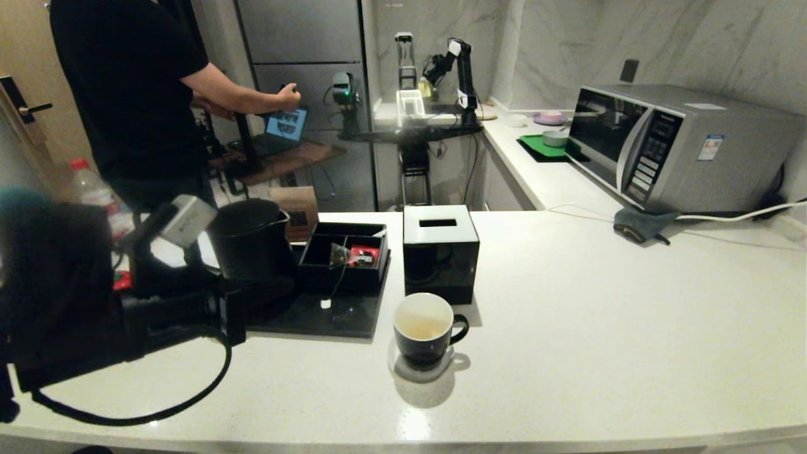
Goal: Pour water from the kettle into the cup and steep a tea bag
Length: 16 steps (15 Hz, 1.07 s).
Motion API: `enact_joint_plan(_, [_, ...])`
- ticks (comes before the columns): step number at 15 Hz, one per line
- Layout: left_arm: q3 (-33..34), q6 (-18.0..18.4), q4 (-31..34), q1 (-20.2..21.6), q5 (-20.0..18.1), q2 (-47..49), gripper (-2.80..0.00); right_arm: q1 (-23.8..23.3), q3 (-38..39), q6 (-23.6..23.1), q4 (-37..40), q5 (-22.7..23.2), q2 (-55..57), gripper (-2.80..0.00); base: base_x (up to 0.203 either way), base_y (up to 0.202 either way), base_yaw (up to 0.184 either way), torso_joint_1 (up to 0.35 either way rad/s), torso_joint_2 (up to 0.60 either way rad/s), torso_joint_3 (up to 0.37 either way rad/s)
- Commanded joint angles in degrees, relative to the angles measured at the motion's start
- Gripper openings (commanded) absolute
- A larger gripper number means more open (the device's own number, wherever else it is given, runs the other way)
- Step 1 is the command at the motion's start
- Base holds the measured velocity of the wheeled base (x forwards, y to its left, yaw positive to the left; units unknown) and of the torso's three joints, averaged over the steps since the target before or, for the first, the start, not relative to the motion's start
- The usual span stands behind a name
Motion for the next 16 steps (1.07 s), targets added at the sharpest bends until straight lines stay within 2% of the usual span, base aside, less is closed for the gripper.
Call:
enact_joint_plan(1, [-4.36, 1.85, 4.93, -0.22, 2.21, 1.52, -2.8, 0.02, -0.04, 0.01, -0.02, 0.02, 0.07, -2.8, 0.0, 0.0, 0.0, 0.0, 0.0, 0.0])
enact_joint_plan(5, [-10.18, 5.95, 11.63, -0.86, 6.5, 3.94, -2.8, 0.0, 0.01, -0.01, -0.02, 0.02, 0.07, -2.8, 0.0, 0.0, 0.0, 0.0, 0.0, 0.0])
enact_joint_plan(9, [-17.87, 8.37, 23.66, -1.02, 8.52, 5.61, -2.8, 0.0, 0.01, 0.01, -0.02, -0.07, 0.07, -2.8, 0.0, 0.0, 0.0, 0.0, 0.0, 0.0])
enact_joint_plan(11, [-19.91, 8.51, 24.26, -2.08, 9.69, 7.86, -2.8, 0.0, -0.01, 0.01, -0.02, 0.02, 0.07, -2.8, 0.0, 0.0, 0.0, 0.0, 0.0, 0.0])
enact_joint_plan(14, [-22.78, 8.52, 24.29, -4.52, 15.09, 11.51, -2.8, 0.01, -0.04, 0.01, -0.02, 0.02, 0.07, -2.8, 0.0, 0.0, 0.0, 0.0, 0.0, 0.0])
enact_joint_plan(16, [-24.52, 8.52, 24.37, -5.68, 16.74, 13.87, -2.8, 0.02, 0.01, 0.01, -0.02, -0.07, 0.07, -2.8, 0.0, 0.0, 0.0, 0.0, 0.0, 0.0])
